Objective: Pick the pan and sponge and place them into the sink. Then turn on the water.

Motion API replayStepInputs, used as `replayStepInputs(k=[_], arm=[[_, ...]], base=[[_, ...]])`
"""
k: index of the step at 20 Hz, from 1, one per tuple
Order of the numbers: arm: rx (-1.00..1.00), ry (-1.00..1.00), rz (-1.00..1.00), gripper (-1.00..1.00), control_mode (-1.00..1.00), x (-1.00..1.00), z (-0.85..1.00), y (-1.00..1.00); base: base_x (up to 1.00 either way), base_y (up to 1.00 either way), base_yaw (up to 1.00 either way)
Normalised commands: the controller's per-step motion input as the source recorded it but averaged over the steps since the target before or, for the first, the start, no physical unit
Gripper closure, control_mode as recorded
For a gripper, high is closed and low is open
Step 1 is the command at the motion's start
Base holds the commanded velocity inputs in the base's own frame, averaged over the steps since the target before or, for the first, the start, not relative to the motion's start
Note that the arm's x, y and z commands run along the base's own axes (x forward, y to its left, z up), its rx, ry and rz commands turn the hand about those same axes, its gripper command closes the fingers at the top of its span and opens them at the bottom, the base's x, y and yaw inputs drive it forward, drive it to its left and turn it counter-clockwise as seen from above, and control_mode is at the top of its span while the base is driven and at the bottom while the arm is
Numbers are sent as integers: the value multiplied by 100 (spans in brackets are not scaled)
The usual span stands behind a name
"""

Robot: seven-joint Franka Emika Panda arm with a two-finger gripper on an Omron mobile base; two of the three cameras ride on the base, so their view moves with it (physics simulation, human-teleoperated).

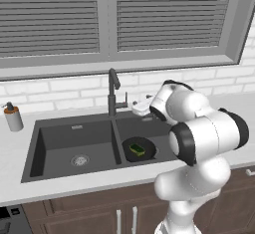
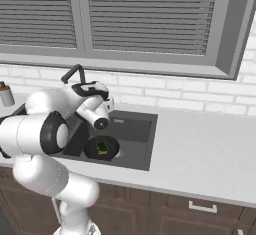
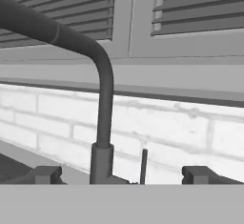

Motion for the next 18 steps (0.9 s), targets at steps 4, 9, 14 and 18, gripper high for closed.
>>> replayStepInputs(k=[4, 9, 14, 18], arm=[[0, 0, -23, -100, -100, 25, -2, 17], [0, 1, -4, -100, -100, 42, 0, 5], [0, 8, 0, -100, -100, 40, -12, 0], [0, 2, 0, -100, -100, 36, -20, 0]], base=[[0, 0, 0], [0, 0, 0], [0, 0, 0], [0, 0, 0]])
